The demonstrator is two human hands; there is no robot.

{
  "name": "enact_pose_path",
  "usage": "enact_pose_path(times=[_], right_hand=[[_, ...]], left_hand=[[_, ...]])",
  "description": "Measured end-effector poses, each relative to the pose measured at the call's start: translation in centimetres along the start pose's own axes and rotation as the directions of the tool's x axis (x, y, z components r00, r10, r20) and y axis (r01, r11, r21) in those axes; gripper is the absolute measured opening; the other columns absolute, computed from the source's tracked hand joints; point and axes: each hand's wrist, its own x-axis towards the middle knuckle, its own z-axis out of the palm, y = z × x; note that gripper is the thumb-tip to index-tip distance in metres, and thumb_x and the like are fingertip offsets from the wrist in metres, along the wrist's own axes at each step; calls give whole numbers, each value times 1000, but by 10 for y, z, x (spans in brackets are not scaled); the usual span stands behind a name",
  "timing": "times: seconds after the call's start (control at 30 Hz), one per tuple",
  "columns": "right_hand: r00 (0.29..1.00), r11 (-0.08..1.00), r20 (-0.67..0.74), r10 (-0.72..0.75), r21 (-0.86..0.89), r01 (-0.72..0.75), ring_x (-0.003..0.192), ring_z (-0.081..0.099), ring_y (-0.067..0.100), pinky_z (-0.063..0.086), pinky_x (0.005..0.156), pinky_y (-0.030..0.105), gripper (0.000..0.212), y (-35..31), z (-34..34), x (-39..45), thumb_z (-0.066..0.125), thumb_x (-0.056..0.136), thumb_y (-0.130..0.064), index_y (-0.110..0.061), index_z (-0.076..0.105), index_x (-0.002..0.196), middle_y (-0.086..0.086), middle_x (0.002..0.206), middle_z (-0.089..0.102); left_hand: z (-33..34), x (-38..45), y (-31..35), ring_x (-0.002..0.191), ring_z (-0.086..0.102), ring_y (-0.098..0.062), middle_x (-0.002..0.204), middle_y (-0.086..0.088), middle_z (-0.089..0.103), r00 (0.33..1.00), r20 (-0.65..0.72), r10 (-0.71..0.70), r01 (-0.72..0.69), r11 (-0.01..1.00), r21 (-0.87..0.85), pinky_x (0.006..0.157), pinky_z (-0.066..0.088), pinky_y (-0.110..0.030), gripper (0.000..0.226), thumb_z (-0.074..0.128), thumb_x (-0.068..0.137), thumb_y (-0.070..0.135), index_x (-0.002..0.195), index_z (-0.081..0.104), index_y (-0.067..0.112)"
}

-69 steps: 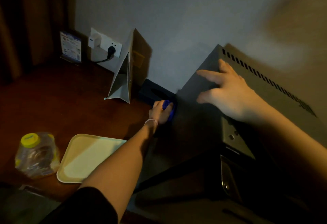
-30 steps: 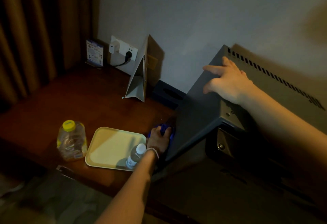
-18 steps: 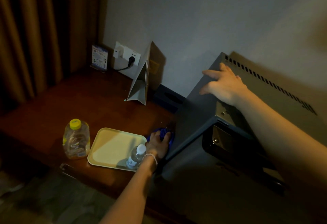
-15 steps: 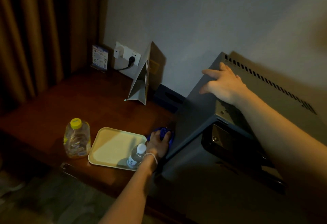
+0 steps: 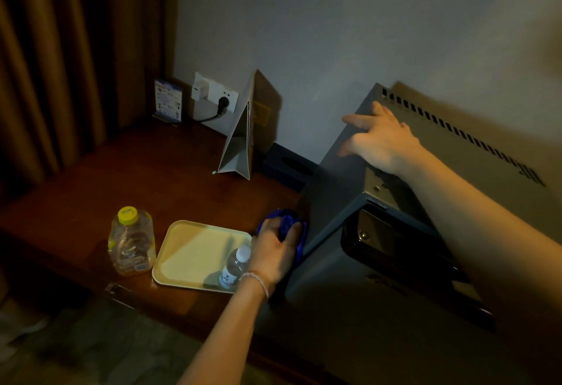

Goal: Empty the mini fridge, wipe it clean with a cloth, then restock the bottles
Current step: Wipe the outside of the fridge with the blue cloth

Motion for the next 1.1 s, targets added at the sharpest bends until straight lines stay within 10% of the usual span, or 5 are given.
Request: enact_pose_path(times=[1.1], right_hand=[[1000,1000,-3,14,0,-14,153,-7,27,0,119,56,74,-2,0,-1,65,83,-39,-41,35,151,6,167,-3]], left_hand=[[-27,-51,-88,85,67,-17,100,1,67,996,77,35,-35,999,1,83,54,-49,37,46,84,74,104,59,45]])
